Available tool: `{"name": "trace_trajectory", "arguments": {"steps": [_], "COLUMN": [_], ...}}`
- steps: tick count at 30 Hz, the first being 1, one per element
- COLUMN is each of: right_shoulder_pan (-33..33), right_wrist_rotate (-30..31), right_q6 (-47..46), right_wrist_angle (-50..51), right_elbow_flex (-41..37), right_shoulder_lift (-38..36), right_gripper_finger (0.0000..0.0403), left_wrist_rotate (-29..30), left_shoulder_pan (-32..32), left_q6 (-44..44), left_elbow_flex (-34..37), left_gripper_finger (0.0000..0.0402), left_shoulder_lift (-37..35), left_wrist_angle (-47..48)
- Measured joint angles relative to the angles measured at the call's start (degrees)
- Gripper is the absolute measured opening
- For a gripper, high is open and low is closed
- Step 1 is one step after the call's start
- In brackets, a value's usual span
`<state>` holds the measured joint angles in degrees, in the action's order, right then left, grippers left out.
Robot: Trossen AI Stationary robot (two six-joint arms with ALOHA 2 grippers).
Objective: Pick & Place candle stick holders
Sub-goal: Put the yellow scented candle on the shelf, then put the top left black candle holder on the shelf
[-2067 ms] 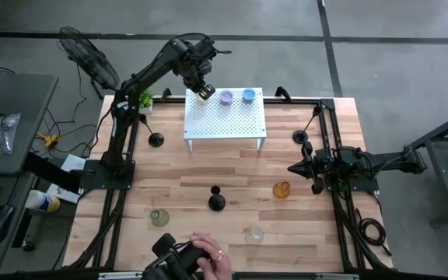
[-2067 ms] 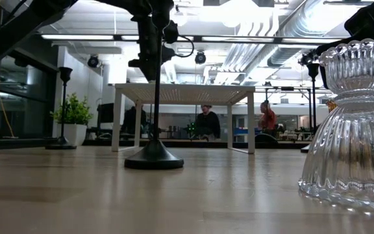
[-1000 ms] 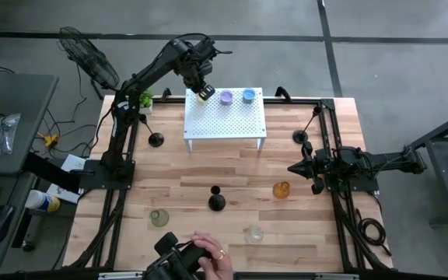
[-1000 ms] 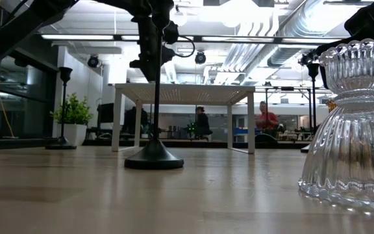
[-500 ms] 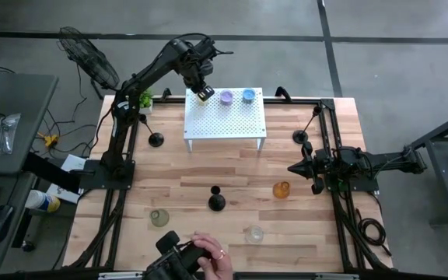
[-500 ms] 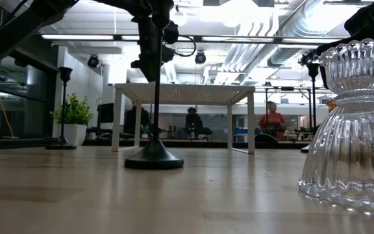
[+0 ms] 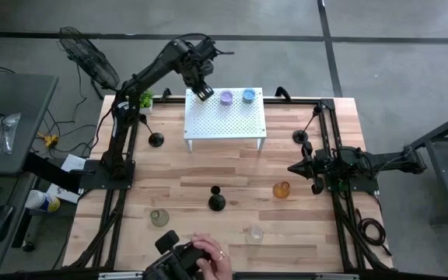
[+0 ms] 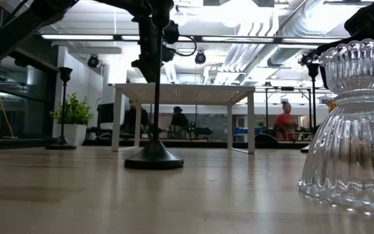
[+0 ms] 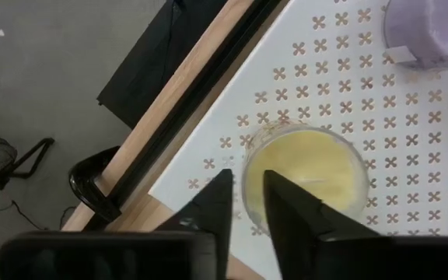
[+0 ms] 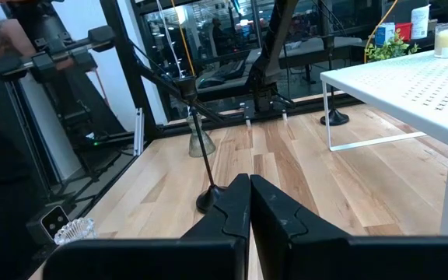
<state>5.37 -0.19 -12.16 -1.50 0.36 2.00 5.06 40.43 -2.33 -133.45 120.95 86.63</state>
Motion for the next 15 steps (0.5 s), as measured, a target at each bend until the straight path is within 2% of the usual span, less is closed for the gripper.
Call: {"name": "trace_trajectory", "arguments": {"steps": [7, 15], "right_shoulder_pan": [0.0, 0.0], "right_wrist_rotate": [-0.02, 0.0], "right_q6": [0.0, 0.0], "right_wrist_angle": [0.0, 0.0], "right_elbow_flex": [0.0, 0.0], "right_shoulder_lift": [0.0, -0.01], "right_gripper_finger": [0.0002, 0.0002], "left_wrist_rotate": [1.58, 5.38], "left_shoulder_pan": [-0.42, -0.78], "left_q6": [-0.23, -0.98], "left_elbow_flex": [0.0, 0.0], "left_gripper_finger": [0.0137, 0.0155], "left_shoulder_lift": [-0.18, -2.52], "left_wrist_angle": [-0.44, -1.36]}}
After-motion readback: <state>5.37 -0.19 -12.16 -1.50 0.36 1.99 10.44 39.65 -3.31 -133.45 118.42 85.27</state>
